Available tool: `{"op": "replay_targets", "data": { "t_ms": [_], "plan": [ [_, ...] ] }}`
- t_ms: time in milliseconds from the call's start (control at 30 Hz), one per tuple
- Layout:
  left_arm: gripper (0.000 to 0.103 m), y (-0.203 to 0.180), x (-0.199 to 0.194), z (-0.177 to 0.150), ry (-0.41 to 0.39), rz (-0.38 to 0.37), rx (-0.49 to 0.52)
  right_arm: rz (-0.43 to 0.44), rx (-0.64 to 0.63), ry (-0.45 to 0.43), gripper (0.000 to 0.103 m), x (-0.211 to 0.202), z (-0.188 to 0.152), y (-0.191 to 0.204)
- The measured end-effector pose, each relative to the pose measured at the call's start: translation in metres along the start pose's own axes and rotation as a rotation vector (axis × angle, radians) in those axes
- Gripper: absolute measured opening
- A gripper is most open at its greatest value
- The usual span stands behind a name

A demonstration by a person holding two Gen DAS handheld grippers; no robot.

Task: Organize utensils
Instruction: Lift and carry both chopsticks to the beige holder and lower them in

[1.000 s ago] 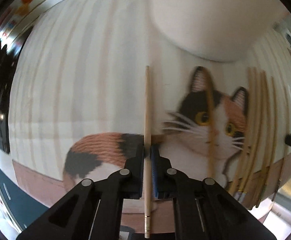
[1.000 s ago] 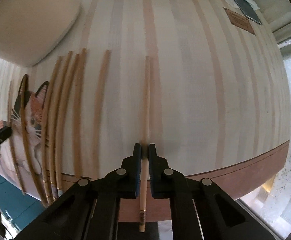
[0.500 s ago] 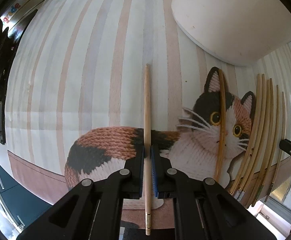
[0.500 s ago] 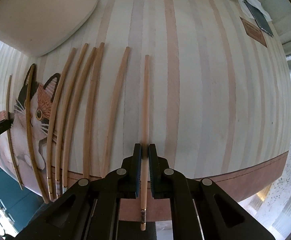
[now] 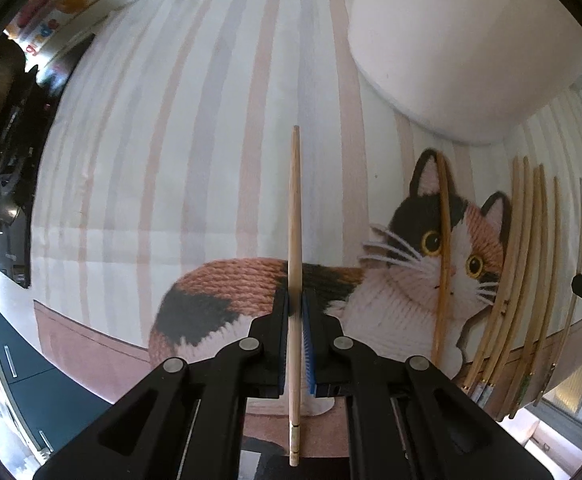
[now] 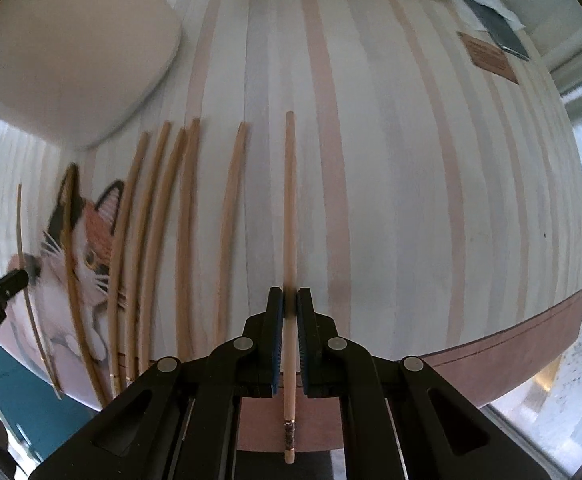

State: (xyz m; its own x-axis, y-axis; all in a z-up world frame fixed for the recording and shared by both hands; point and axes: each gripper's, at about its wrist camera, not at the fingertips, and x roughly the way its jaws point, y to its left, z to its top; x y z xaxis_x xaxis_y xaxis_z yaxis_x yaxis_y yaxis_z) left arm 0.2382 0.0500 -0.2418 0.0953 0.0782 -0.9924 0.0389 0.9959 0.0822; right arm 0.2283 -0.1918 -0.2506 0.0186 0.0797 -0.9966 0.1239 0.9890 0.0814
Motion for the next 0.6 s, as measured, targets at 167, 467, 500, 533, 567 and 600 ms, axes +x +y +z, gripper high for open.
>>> {"op": "replay_targets", "data": {
  "t_ms": [167,467,500,533,567,600],
  "plan": [
    [0.004,0.006,-0.024,0.002,-0.061,-0.012,-0.035,0.027,0.020,-0.046,0.007,-0.020,0.003,-0.008],
    [0.004,0.018,-0.077,0.005,-0.187,-0.055,-0.111,0.068,0.074,-0.136,0.007,-0.062,0.012,-0.027],
    [0.004,0.021,-0.083,0.007,-0.202,-0.062,-0.120,0.073,0.077,-0.145,0.007,-0.065,0.012,-0.028],
    [0.004,0.024,-0.091,0.008,-0.219,-0.068,-0.130,0.083,0.083,-0.162,0.007,-0.072,0.014,-0.030],
    [0.004,0.025,-0.097,0.010,-0.234,-0.071,-0.137,0.092,0.087,-0.174,0.007,-0.078,0.015,-0.032],
    [0.004,0.028,-0.104,0.011,-0.249,-0.075,-0.144,0.101,0.091,-0.185,0.007,-0.080,0.015,-0.028]
  ]
}}
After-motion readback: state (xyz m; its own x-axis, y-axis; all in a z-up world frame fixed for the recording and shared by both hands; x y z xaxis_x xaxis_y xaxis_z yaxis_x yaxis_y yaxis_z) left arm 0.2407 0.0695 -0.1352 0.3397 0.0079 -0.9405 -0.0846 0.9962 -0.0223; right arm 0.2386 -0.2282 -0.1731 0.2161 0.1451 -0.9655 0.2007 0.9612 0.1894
